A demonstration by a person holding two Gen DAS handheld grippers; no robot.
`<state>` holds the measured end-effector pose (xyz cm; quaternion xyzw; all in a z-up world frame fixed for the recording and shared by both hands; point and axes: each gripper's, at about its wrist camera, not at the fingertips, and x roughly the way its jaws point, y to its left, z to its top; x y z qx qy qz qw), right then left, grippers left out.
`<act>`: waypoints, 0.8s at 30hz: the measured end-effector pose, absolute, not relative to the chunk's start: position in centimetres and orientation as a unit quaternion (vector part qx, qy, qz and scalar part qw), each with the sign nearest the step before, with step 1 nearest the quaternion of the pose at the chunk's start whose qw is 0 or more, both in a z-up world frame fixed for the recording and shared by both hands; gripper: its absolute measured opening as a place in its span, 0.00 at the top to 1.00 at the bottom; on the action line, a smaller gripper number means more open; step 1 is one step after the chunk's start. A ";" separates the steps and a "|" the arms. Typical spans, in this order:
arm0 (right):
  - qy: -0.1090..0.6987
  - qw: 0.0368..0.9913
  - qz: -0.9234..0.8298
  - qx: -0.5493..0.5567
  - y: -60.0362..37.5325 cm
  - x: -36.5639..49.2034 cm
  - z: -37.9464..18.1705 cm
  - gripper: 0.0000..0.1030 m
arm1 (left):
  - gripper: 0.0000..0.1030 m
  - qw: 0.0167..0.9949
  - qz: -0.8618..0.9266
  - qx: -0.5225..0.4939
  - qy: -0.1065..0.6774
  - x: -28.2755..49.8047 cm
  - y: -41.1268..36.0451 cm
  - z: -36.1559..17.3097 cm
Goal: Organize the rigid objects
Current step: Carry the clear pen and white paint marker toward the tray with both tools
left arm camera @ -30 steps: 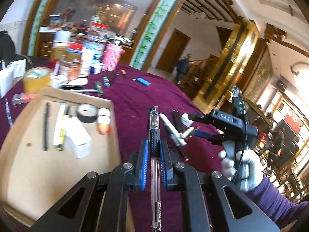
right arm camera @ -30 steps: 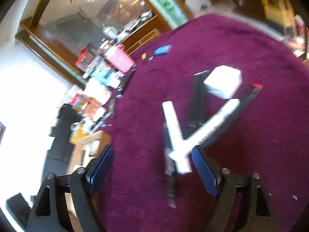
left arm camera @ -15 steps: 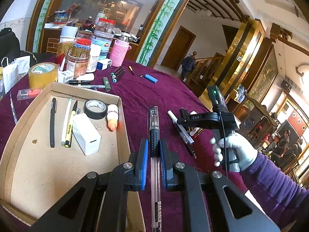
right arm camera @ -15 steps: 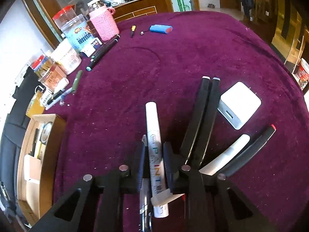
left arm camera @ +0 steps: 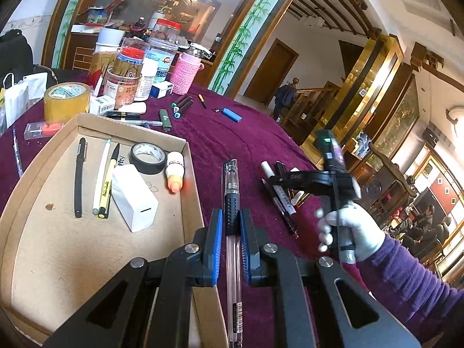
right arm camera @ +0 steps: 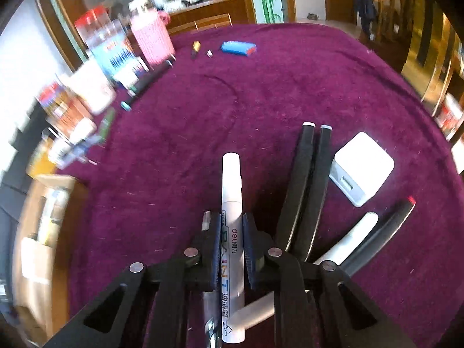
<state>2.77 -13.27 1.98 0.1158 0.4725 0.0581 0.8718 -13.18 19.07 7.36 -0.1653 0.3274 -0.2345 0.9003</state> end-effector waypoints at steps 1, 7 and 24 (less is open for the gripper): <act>0.465 0.872 0.069 0.133 -13.4 2.4 2.4 0.85 | 0.89 0.901 -0.231 -0.165 0.327 -13.2 19.3 7.3; 0.419 0.865 0.167 0.220 -12.5 -0.9 6.0 0.85 | 0.89 0.909 -0.182 -0.169 0.335 -12.9 22.3 7.0; 0.488 0.800 0.295 0.186 3.4 -1.4 4.6 0.84 | 0.88 0.878 -0.038 -0.115 0.463 -5.2 29.3 3.4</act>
